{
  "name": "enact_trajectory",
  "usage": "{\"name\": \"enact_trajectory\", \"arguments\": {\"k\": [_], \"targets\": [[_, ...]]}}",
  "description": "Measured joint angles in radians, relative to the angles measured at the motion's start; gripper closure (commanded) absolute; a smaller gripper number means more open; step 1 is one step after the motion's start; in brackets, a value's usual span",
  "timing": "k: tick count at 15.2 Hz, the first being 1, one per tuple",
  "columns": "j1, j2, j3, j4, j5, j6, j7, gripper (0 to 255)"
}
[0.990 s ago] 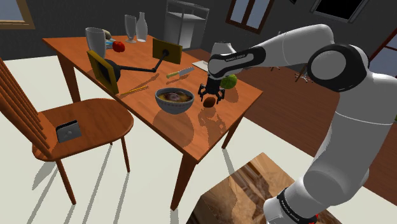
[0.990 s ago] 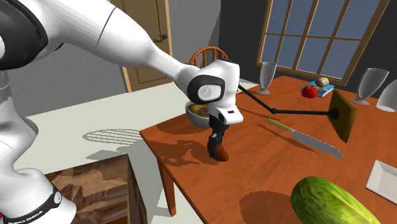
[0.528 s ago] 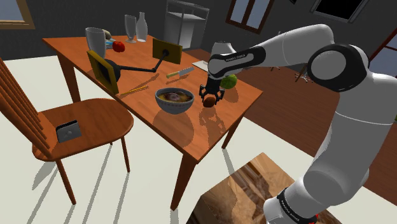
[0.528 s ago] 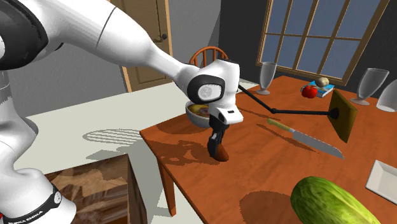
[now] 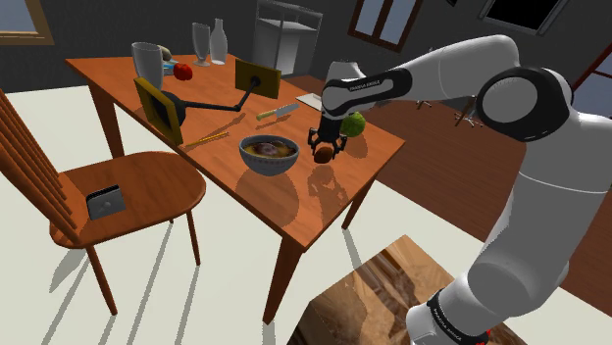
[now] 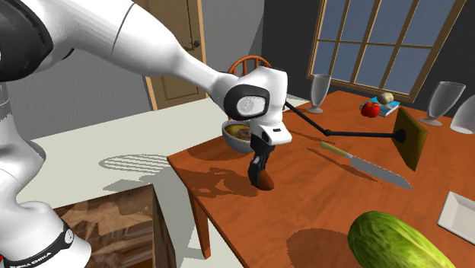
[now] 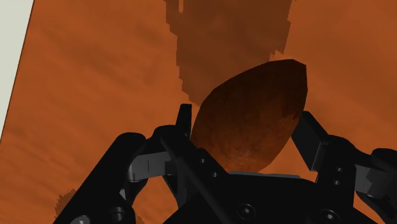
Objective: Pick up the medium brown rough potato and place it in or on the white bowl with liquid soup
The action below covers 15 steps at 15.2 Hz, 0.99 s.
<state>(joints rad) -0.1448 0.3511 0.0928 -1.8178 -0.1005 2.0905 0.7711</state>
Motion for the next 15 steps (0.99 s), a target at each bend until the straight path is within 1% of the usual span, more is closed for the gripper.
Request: {"name": "enact_trajectory", "arguments": {"k": [10,15], "targets": [[-0.001,-0.057,0.004,0.051,0.01,-0.107,-0.01,255],[-0.002,-0.074,0.004,0.098,0.014,-0.171,-0.016,255]]}}
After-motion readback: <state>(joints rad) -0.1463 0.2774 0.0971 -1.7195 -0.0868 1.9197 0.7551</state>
